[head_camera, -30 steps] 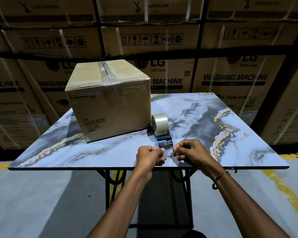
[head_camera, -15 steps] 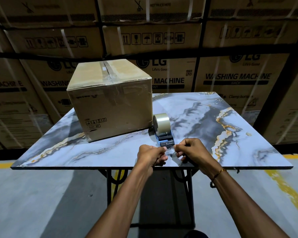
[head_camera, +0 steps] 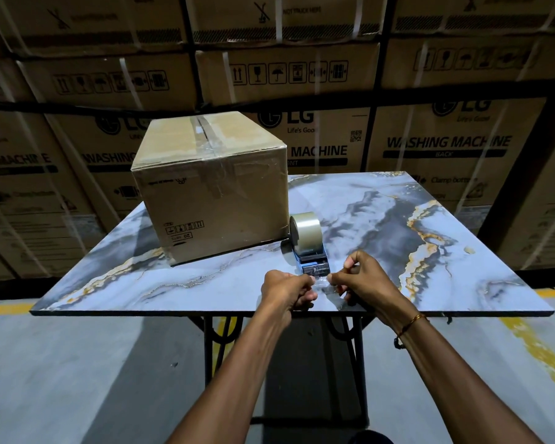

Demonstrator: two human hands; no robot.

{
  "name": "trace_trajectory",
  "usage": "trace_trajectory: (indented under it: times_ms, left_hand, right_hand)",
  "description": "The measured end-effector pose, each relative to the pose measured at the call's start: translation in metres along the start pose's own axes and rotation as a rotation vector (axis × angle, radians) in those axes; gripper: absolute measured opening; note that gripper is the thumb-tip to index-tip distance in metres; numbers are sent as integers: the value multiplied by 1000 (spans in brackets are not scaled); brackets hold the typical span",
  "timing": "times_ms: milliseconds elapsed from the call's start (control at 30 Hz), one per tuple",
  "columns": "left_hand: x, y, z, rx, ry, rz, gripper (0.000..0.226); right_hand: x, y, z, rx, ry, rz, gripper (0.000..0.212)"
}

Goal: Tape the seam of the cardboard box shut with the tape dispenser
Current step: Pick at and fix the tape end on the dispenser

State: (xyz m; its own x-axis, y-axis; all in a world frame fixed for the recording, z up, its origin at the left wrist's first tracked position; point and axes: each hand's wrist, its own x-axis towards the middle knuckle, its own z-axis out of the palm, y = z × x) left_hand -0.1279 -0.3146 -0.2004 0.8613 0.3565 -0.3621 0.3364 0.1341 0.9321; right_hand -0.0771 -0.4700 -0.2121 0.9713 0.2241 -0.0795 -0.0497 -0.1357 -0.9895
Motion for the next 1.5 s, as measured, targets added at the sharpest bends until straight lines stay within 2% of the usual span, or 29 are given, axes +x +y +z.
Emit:
trace_trajectory:
  times_ms: [233, 367, 600, 700, 867, 1067, 1233, 1500]
  left_hand:
    - [-3, 0, 2, 16, 8, 6, 29]
    - [-3, 0, 2, 32, 0, 6, 21]
    - [4, -5, -7, -86, -28, -21, 7]
    - [7, -5, -7, -129, -51, -1, 18]
    - [6, -2, -2, -40, -104, 1, 38]
    - [9, -1, -5, -49, -123, -21, 40]
    - [8, 0, -6, -41, -146, -14, 42]
    - [11, -3, -6, -25, -158, -13, 41]
  right_hand:
    - [1, 0, -2, 7, -49, 8, 43]
    - [1, 1, -1, -27, -70, 9, 42]
    - [1, 1, -7, 8, -89, 27, 37]
    - [2, 2, -6, 11, -90, 39, 36]
    - [2, 1, -7, 39, -84, 45, 35]
    - [0, -1, -8, 116, -36, 52, 27]
    - [-4, -5, 0, -9, -110, 51, 39]
    - [-4, -6, 3, -51, -112, 60, 43]
